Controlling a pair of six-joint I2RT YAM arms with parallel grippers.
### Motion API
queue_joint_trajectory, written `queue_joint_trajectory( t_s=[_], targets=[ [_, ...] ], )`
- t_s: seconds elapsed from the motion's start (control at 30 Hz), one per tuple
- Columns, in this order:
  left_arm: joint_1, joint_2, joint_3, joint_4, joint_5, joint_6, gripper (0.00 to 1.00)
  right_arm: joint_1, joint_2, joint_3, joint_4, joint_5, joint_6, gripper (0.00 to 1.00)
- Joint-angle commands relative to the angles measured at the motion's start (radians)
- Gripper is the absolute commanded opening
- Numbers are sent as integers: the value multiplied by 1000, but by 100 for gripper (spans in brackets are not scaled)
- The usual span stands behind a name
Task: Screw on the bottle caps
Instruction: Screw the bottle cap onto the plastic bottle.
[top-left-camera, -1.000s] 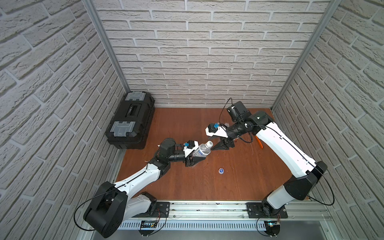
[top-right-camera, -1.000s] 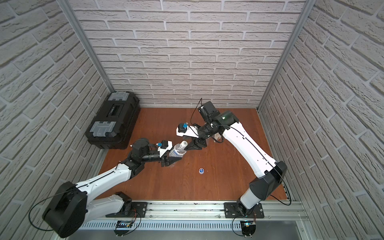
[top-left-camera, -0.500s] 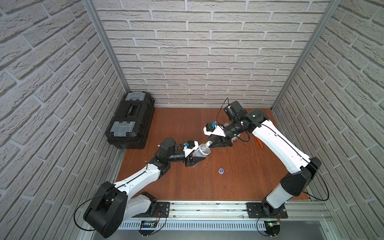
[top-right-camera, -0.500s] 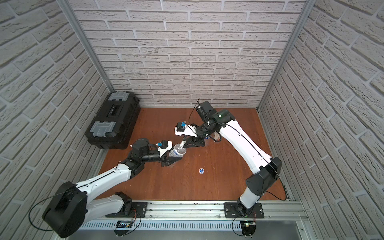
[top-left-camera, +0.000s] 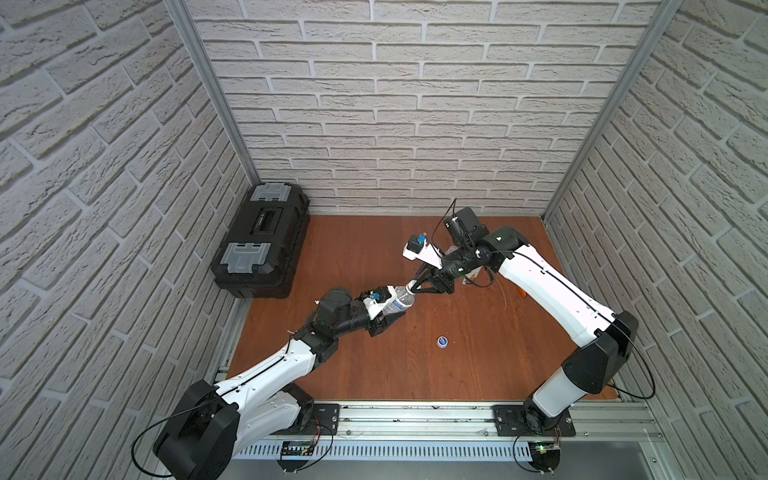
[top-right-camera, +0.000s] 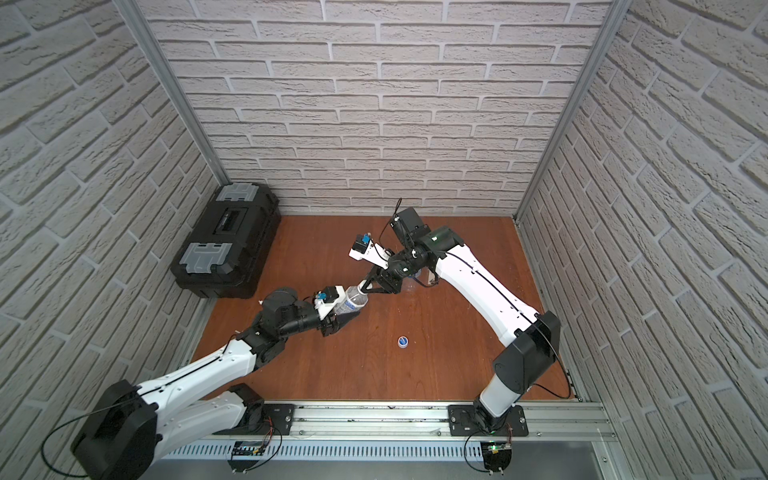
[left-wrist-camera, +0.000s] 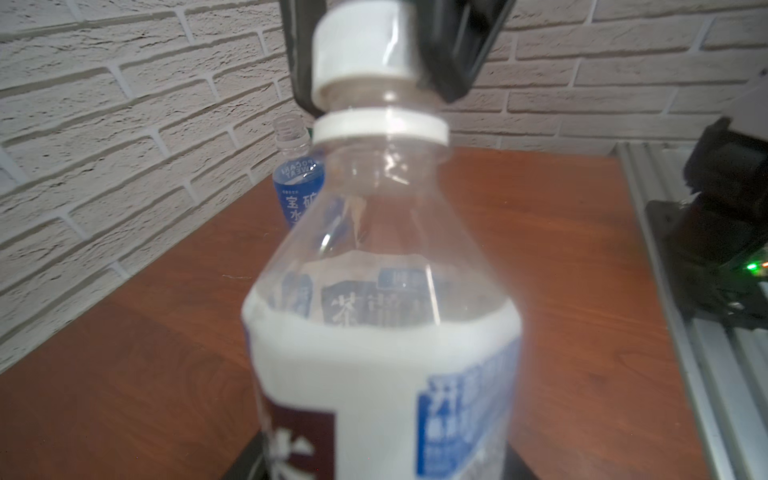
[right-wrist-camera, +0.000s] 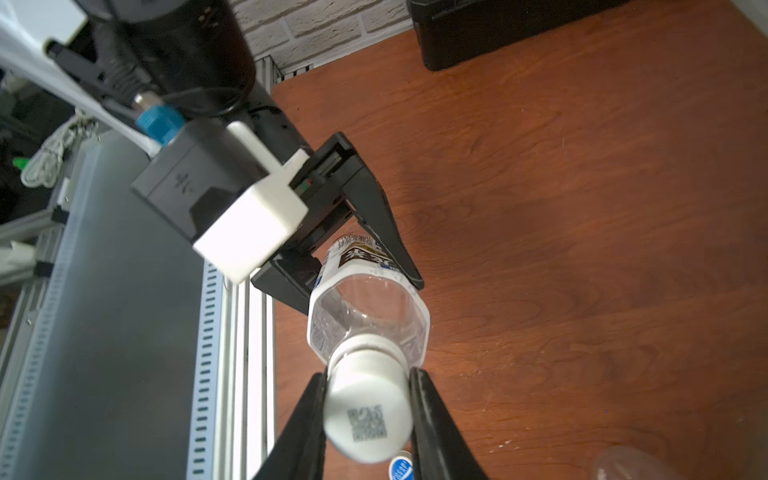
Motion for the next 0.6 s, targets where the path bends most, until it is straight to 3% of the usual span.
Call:
queue_joint_trajectory(
  t_s=[0.0, 0.13, 0.3, 0.4, 0.57],
  targets=[
    [-57, -59, 24, 215, -98, 98, 40, 15, 5, -65, 149, 57, 343, 32],
    [-111, -47, 25, 222, -217, 170, 40, 28, 17, -86, 200, 74, 611, 35],
    [-168, -5, 31, 265, -349, 242, 40, 34, -39, -222, 372, 186, 1013, 39],
    [-203, 22, 48, 251, -404, 301, 40, 42, -67, -295, 464, 239, 1149, 33],
    [-226, 55, 48, 223, -458, 351, 40, 46, -111, -323, 515, 296, 1294, 40]
  ],
)
